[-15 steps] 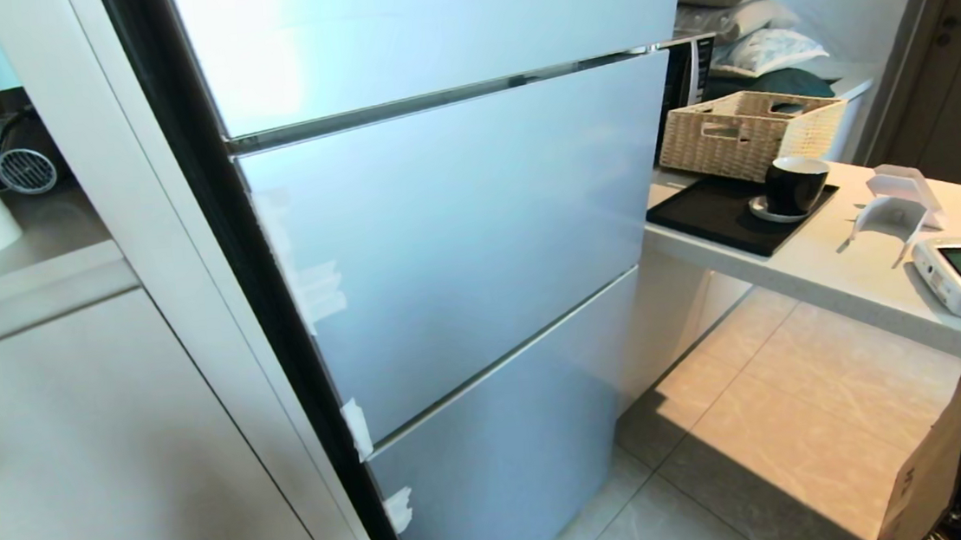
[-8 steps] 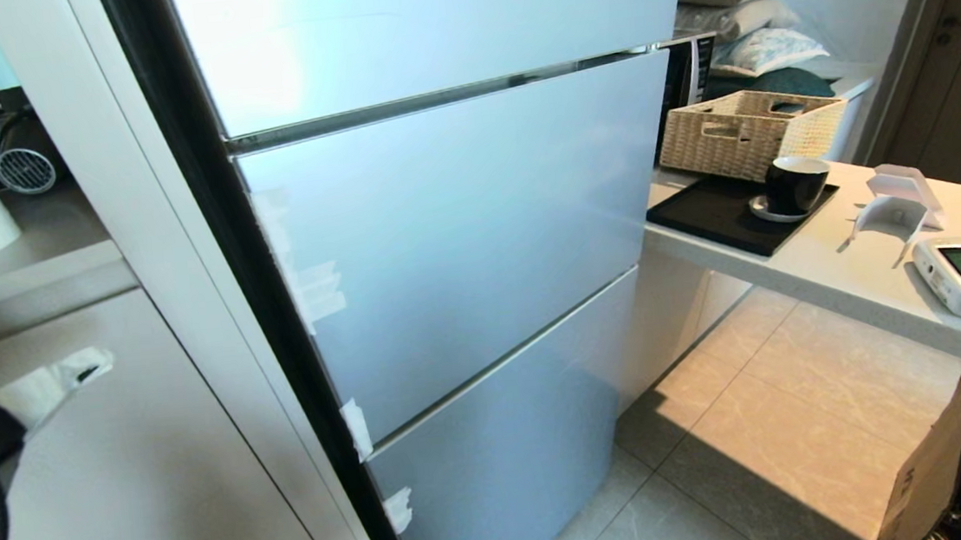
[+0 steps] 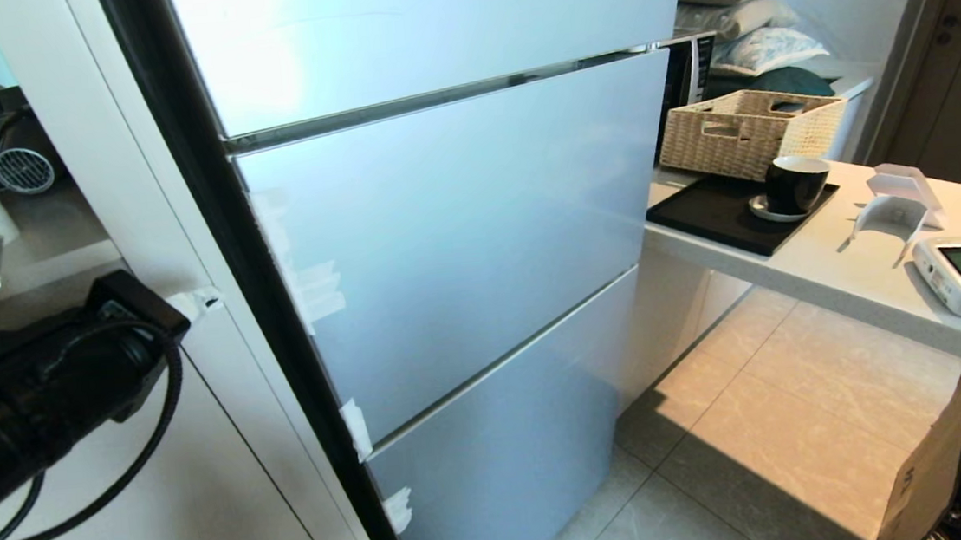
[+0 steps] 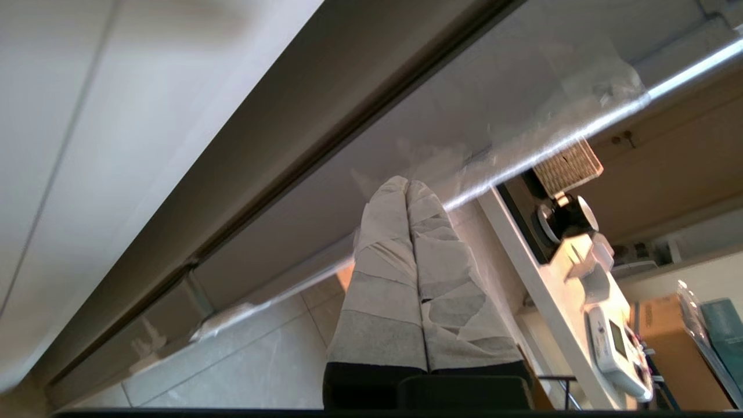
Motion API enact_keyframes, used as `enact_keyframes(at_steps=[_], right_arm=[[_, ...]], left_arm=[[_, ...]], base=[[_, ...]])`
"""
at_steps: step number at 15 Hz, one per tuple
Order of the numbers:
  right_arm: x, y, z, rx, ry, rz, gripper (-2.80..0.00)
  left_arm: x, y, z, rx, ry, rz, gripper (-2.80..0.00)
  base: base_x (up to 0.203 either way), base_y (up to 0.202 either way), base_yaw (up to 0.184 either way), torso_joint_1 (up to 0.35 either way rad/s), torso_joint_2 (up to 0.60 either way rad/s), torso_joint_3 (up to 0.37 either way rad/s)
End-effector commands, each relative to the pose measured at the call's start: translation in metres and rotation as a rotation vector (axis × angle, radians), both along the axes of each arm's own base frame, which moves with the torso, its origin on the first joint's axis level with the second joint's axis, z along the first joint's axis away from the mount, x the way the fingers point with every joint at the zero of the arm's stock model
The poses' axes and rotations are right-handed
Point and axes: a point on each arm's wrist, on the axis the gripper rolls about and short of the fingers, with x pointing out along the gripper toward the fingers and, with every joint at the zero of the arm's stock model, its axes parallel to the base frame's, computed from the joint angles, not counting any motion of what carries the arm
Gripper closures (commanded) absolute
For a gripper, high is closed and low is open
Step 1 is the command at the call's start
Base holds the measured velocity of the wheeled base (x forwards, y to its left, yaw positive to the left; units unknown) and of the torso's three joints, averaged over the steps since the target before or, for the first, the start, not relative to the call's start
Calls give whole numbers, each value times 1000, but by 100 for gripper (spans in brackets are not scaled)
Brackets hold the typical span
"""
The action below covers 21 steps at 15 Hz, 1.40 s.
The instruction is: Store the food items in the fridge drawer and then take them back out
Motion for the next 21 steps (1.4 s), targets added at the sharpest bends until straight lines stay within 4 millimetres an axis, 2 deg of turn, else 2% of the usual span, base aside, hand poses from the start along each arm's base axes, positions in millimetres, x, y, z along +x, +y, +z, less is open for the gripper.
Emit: enact_keyframes(at_steps=[1,4,6,11,15,21], right_arm=[[0,0,0,0,1,0,0],[0,0,0,0,1,0,0],[0,0,0,0,1,0,0],[0,0,0,0,1,0,0],[0,0,0,0,1,0,0],[0,0,0,0,1,-1,0]], left_arm=[[20,-9,-2,4,20,13,0],[34,-14,4,-6,-31,68,0],[44,-18,0,-7,-47,71,0],[56,-26,-2,-21,-73,52,0],[59,-34,-4,-21,-83,28,0],[49,-49,-2,-29,-86,-41,0]], base=[[0,0,0,0,0,0],[0,0,0,0,0,0],[0,0,0,0,0,0],[0,0,0,0,0,0],[0,0,0,0,0,0],[0,0,0,0,0,0]])
